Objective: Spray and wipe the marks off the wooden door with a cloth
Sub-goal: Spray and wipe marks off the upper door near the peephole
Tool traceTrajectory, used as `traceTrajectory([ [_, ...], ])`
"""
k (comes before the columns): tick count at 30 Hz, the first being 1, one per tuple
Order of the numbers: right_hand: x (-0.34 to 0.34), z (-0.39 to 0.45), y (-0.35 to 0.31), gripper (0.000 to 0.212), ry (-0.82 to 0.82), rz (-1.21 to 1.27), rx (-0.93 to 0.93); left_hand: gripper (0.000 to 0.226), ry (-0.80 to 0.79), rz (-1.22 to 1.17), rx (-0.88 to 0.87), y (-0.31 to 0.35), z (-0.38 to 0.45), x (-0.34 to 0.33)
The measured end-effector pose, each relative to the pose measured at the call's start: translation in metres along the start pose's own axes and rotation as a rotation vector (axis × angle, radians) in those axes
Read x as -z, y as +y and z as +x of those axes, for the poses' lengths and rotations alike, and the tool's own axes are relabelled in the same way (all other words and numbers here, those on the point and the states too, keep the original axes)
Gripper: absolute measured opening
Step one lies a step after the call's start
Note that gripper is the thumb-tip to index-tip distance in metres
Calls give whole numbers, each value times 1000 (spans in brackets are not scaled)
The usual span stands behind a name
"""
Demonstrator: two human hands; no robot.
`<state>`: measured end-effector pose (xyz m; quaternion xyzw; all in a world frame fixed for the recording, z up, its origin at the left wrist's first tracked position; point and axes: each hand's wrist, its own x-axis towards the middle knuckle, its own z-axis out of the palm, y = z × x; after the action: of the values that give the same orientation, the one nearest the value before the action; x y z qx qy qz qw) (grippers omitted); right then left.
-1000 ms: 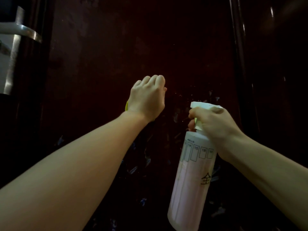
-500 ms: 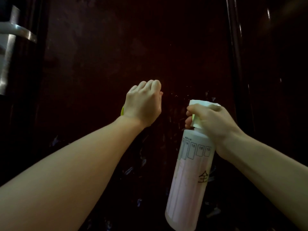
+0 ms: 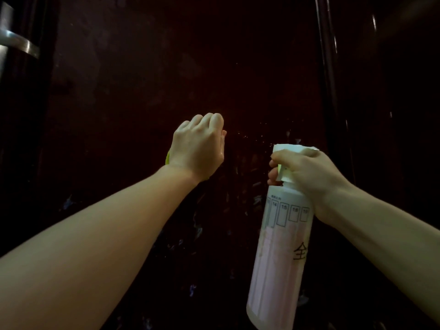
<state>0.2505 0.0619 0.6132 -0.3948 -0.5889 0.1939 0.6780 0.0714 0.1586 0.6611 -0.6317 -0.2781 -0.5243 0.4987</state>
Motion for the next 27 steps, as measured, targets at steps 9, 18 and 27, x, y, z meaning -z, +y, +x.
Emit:
traceTrajectory([
  [9,0,-12,8,17,-97,-27,-52,15,64,-4,196,8,31,-11],
  [18,22,-7,10,18,15,-5,-53,15,-117,8,-396,32,24,-19],
  [27,24,1,20,18,149,-43,11,12,36,-110,69,34,18,-20],
])
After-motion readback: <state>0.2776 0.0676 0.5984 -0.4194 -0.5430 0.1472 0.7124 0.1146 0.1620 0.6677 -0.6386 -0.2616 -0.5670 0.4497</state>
